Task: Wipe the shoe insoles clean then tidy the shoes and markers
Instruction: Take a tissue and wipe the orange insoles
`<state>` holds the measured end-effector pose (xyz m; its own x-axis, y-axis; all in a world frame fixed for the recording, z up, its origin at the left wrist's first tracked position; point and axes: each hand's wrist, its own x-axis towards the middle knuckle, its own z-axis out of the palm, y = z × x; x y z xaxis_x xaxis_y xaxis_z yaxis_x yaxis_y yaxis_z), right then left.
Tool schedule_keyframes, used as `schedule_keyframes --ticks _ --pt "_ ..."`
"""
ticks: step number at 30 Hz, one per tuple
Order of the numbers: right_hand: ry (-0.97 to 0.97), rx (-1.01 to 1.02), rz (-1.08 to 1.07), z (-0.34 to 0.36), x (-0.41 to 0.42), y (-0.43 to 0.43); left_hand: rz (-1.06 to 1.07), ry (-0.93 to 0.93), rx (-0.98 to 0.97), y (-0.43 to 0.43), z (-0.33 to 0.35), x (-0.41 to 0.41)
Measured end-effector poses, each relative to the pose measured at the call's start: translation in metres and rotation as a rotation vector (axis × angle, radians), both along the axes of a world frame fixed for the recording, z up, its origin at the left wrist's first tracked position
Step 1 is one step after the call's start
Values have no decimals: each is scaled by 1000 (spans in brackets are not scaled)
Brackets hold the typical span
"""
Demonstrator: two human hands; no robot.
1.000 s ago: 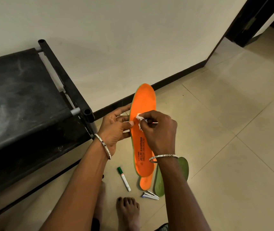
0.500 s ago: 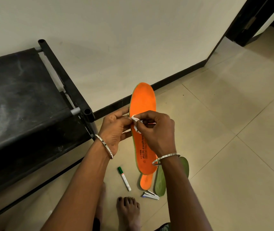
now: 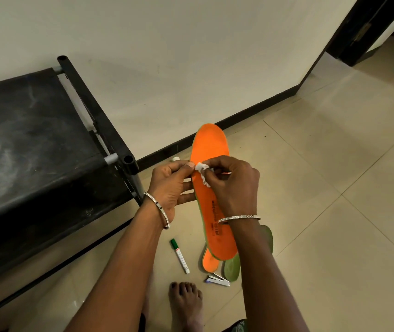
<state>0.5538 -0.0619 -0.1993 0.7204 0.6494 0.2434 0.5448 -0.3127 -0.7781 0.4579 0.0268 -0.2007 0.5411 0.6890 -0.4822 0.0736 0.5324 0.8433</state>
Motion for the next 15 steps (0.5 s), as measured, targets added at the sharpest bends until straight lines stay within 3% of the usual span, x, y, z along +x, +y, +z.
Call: schedule_keyframes --ticks 2,10,15 --pt "-5 4 -7 -1 -1 3 5 -1 10 -1 0 1" --pt "214 -146 333 11 7 -12 118 58 56 7 -8 -2" --pt "66 -111 45 1 14 -10 126 23 71 7 -11 0"
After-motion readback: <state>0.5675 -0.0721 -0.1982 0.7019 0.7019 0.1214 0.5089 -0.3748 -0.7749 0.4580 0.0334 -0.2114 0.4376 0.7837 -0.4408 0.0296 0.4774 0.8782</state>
